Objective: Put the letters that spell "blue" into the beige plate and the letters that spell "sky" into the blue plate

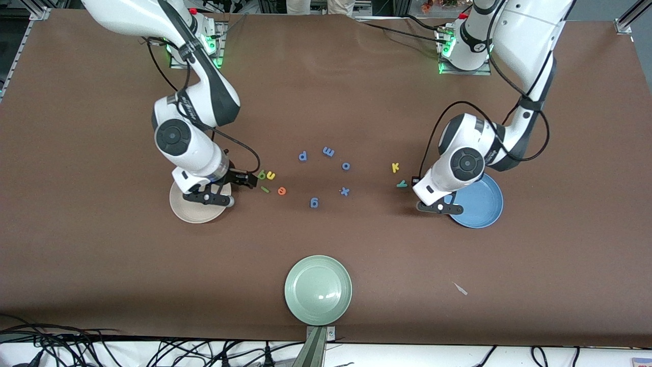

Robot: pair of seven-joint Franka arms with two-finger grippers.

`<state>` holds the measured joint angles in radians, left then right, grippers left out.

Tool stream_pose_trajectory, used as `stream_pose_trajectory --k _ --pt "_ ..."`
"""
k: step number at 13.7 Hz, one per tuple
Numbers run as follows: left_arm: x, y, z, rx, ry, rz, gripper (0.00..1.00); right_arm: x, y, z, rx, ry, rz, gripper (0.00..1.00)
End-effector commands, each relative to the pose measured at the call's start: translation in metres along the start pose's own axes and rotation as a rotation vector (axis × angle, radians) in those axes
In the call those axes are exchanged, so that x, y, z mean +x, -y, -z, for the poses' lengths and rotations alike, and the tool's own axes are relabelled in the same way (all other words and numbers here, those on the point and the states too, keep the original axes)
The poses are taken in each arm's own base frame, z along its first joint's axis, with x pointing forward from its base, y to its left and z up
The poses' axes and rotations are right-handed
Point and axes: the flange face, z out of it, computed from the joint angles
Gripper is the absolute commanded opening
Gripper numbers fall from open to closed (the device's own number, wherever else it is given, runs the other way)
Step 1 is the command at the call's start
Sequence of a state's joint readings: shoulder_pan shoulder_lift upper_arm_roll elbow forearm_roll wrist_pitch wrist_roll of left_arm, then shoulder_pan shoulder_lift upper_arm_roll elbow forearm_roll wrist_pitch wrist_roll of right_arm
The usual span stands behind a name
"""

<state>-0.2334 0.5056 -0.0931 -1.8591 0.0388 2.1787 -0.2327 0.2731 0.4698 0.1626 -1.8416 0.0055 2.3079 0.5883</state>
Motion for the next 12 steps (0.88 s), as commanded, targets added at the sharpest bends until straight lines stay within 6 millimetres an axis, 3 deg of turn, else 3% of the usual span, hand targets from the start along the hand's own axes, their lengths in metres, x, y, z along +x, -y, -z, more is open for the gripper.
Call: stream_pose_trajectory --k 1,3,5,6,7,9,12 --pt "0.007 0.053 0.006 0.023 0.012 -0.07 0.02 -0.002 0.01 -0.033 -0.007 -0.03 -0.039 1.0" --pt "0.012 0.102 0.0 0.075 0.011 -0.119 0.02 -0.006 0.018 -0.052 -0.017 -0.045 -0.055 1.0" --pt "0.013 0.104 -0.016 0.077 0.027 -0.13 0.11 -0.009 0.02 -0.061 -0.02 -0.037 -0.062 1.0" --pt "0.012 0.101 -0.017 0.078 0.03 -0.134 0.5 -0.011 0.02 -0.065 -0.023 -0.032 -0.064 1.0" --pt "0.013 0.099 -0.014 0.078 0.025 -0.135 1.0 -0.012 0.019 -0.07 -0.025 -0.028 -0.084 1.0" --pt "0.013 0.081 -0.006 0.073 0.014 -0.147 1.0 -0.022 0.016 -0.082 -0.037 -0.013 -0.098 1.0" --pt "0.008 0.033 0.015 0.042 -0.013 -0.123 1.0 -0.042 0.01 -0.098 -0.062 0.016 -0.132 1.0"
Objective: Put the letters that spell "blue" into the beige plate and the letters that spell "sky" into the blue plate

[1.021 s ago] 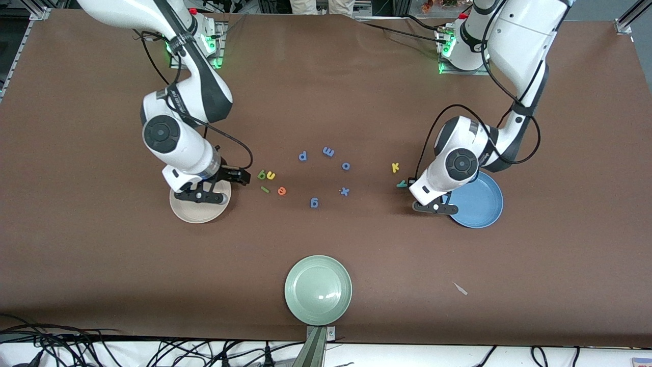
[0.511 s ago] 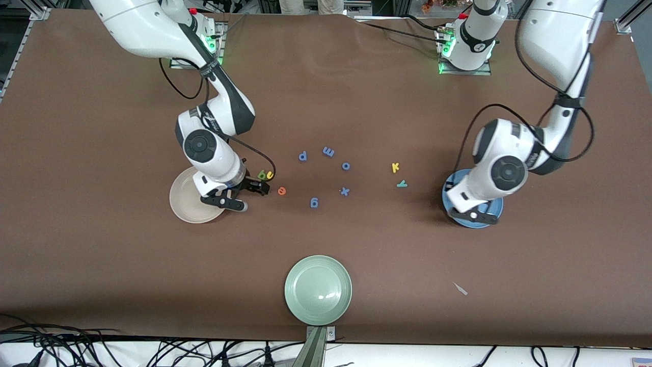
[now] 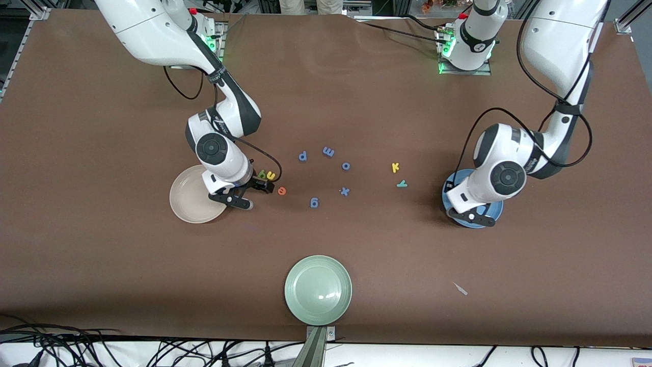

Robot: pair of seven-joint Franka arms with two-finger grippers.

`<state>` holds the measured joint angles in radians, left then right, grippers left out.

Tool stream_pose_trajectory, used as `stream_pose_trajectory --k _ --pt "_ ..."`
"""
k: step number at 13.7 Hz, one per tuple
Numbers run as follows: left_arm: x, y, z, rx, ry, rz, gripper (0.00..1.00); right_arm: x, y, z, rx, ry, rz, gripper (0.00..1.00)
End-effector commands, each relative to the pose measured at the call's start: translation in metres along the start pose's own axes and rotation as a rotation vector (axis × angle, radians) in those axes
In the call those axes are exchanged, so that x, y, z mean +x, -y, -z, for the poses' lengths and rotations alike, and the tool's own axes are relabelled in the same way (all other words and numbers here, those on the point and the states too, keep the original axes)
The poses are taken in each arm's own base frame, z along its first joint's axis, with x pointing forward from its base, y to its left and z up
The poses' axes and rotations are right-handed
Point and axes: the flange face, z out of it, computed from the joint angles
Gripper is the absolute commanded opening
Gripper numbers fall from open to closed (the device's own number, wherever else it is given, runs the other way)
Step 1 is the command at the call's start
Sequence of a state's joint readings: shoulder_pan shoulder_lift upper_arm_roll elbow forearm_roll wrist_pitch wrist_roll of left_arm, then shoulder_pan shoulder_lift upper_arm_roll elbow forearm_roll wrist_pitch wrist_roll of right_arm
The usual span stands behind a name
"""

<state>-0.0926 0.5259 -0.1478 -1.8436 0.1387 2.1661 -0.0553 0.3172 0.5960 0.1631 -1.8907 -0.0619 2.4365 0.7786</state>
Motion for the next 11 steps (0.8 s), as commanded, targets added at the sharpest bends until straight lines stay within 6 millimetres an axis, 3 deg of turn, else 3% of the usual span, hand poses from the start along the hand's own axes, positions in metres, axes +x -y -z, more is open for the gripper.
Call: stream_pose_trajectory --k 1,3,6,11 --pt "-0.001 -0.043 0.023 -0.006 -0.023 0.081 1.0 -0.02 -0.003 -0.01 -0.018 0.002 -0.043 1.0" --pt "-0.002 -0.085 0.02 -0.025 -0.026 0.202 1.0 -0.028 -0.007 -0.015 -0.031 0.015 -0.043 1.0" --pt "-0.003 -0.137 -0.006 -0.031 -0.044 0.252 1.0 -0.033 -0.006 -0.017 -0.033 0.024 -0.04 0.99" --pt "0.004 -0.14 -0.032 -0.06 -0.075 0.251 1.0 -0.035 -0.007 -0.019 -0.037 0.026 -0.04 0.98"
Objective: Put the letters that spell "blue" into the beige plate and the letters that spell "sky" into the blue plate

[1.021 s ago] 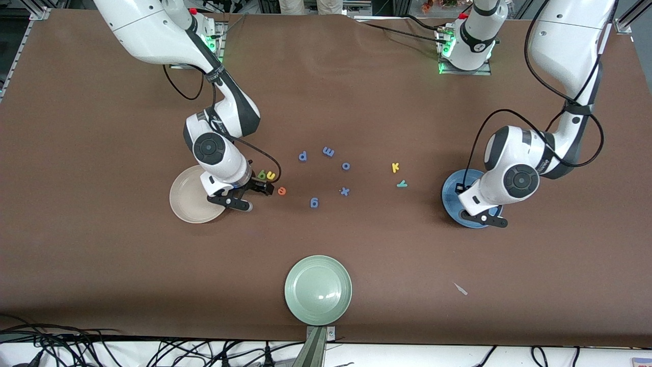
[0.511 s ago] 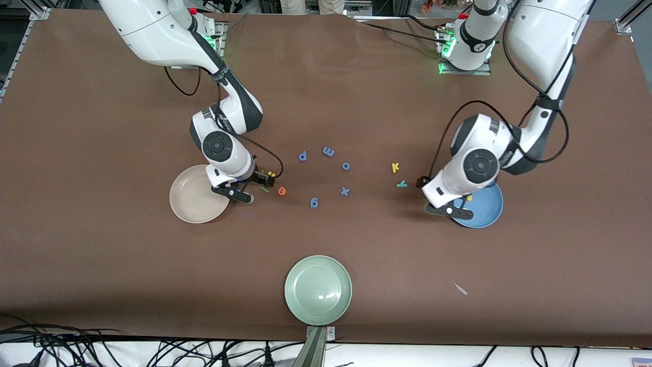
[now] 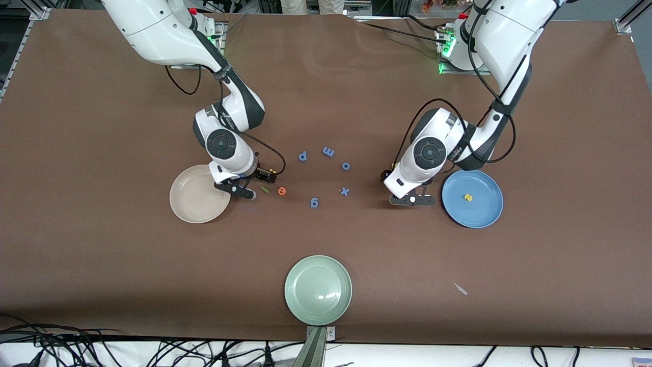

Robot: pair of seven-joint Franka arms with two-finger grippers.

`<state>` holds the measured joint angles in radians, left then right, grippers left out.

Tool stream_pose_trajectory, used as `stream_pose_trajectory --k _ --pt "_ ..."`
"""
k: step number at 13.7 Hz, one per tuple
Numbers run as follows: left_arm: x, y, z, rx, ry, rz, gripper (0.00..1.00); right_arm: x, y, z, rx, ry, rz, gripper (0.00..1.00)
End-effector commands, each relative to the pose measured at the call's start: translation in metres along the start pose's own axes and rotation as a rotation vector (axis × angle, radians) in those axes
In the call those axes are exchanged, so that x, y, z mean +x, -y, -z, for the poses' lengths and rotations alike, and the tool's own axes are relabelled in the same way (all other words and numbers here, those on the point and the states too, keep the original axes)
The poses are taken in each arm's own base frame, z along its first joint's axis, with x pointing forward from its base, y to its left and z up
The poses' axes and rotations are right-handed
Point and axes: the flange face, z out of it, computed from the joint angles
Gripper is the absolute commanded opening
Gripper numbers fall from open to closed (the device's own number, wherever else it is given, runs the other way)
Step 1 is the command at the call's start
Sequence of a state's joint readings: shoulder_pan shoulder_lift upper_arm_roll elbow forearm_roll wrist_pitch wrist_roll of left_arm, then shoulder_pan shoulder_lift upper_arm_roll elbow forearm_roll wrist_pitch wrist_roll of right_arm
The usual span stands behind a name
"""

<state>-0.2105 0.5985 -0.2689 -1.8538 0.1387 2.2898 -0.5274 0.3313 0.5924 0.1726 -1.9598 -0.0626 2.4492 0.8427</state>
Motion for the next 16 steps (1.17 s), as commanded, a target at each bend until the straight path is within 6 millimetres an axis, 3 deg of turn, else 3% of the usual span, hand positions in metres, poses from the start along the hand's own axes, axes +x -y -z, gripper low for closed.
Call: stream_pose_trajectory --k 1,4,7,9,10,11,14,15,16 --pt "0.008 0.007 -0.005 -0.005 -0.034 0.008 0.97 -0.008 -0.003 0.005 -0.002 -0.014 -0.002 0.98" --pt "0.009 0.011 -0.014 -0.004 -0.02 0.011 0.73 -0.007 -0.003 0.007 0.0 -0.017 -0.001 0.98" --pt "0.007 0.011 -0.021 -0.007 -0.016 0.017 0.73 -0.007 -0.003 0.008 0.0 -0.019 0.004 0.97" --pt "0.008 0.01 -0.024 -0.016 -0.027 0.017 0.71 -0.006 -0.003 0.008 0.001 -0.02 0.001 0.91" --pt "0.008 0.01 -0.027 -0.015 -0.023 0.017 0.65 -0.007 -0.002 0.008 0.001 -0.02 0.003 0.87" --pt "0.008 0.011 -0.026 -0.016 -0.024 0.018 0.51 -0.007 -0.003 0.007 0.0 -0.019 0.003 0.86" --pt "0.007 0.011 -0.025 -0.014 -0.023 0.015 0.22 -0.007 -0.002 0.008 0.001 -0.02 0.002 0.78" --pt "0.007 0.012 -0.024 -0.012 -0.022 0.012 0.14 -0.007 -0.002 0.008 0.002 -0.019 0.001 0.77" --pt "0.007 0.012 -0.022 -0.01 -0.021 0.009 0.13 -0.007 -0.002 0.008 0.001 -0.02 0.002 0.74"
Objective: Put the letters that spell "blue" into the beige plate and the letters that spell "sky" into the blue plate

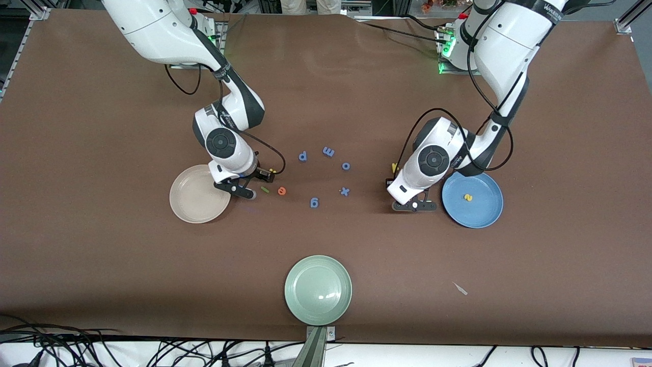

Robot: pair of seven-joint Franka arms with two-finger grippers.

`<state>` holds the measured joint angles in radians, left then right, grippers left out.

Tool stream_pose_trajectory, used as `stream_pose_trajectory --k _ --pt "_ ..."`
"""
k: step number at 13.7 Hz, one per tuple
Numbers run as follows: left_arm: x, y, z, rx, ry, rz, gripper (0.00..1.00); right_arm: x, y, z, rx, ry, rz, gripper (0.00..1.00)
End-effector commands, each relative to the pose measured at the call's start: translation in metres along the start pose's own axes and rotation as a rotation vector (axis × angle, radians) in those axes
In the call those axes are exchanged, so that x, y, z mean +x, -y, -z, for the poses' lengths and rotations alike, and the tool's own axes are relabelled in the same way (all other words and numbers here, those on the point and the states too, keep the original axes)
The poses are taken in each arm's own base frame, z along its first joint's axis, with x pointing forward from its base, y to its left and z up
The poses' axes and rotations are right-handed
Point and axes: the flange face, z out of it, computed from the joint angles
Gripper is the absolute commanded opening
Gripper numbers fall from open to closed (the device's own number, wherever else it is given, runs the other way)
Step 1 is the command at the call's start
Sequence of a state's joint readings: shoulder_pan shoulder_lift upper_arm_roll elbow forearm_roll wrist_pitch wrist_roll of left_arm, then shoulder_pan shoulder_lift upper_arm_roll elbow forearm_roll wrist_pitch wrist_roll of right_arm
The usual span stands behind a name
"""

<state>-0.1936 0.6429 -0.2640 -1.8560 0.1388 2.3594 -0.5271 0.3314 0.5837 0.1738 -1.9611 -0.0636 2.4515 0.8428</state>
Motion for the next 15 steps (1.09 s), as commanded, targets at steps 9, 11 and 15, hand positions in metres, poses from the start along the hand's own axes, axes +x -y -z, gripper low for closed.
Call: stream_pose_trajectory --k 9,11,15 --pt "-0.005 0.01 0.049 0.081 0.042 -0.035 0.49 -0.009 0.004 0.008 0.008 -0.013 0.002 0.42" --pt "-0.023 0.023 0.054 0.11 0.074 -0.071 0.95 -0.01 0.005 0.011 0.011 -0.016 0.004 0.36" --pt "-0.06 0.041 0.037 0.12 0.08 -0.066 1.0 -0.009 0.006 0.025 0.021 -0.031 0.022 0.3"
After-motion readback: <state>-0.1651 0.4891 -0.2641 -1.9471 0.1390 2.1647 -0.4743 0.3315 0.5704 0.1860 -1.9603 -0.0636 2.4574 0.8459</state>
